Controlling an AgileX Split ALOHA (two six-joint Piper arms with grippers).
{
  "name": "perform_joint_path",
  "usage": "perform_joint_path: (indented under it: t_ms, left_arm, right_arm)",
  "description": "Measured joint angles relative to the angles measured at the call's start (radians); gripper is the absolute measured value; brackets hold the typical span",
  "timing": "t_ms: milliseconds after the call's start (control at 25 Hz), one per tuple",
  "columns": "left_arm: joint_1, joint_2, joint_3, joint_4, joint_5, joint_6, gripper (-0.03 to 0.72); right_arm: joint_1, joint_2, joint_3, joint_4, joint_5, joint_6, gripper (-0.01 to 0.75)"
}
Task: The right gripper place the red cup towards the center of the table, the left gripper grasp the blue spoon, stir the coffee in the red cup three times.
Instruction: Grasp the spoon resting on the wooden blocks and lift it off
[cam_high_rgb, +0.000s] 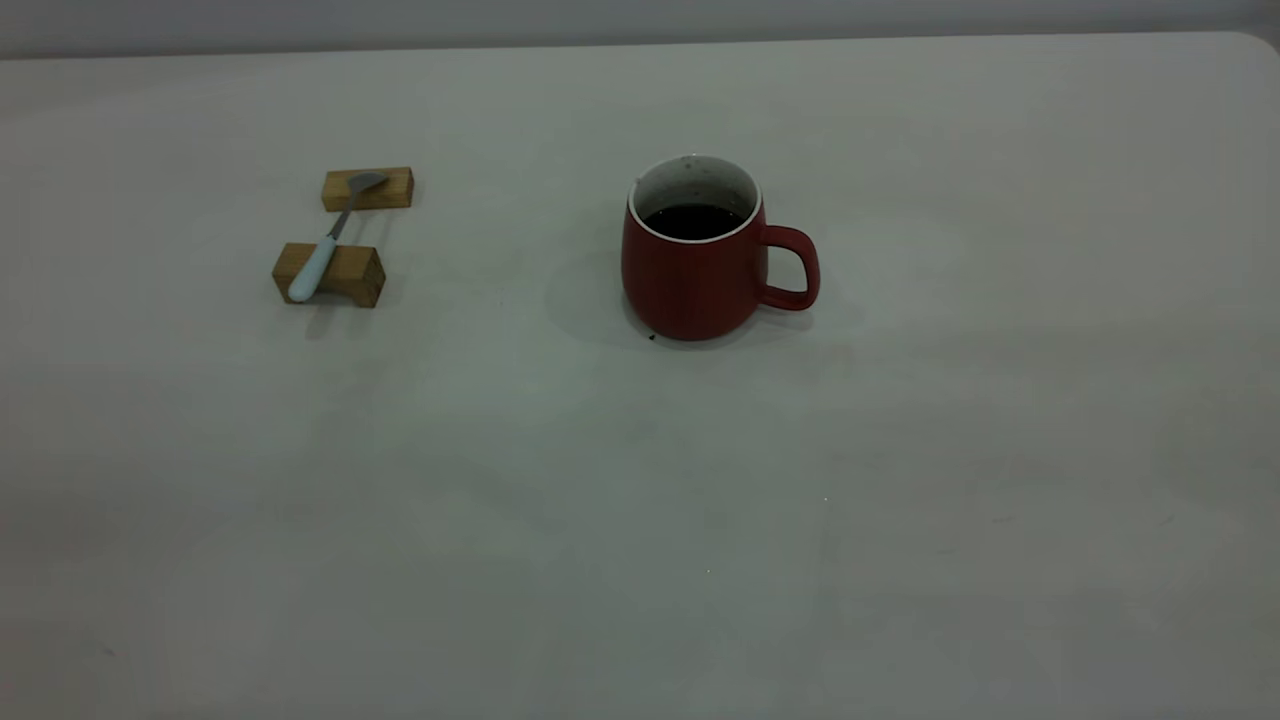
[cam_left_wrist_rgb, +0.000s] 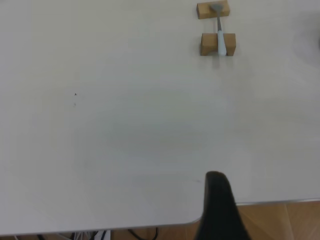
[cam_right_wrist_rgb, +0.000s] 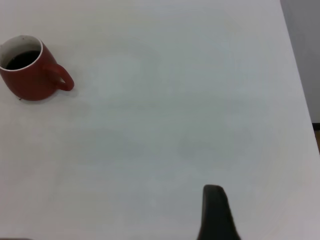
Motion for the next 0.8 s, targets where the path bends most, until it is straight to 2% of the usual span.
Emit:
perform_joint_path:
  t_ms: [560,800]
  left_arm:
    - [0.000,0.000,0.000,-0.001,0.000,-0.001,0.571]
    - [0.000,0.018,0.000,-0.026,-0.005,-0.062,0.571]
  right_arm:
    - [0.000,0.000,0.000,0.002,0.000,0.000,0.547]
    - [0.000,0.000,0.000,0.002,0.000,0.000,0.547]
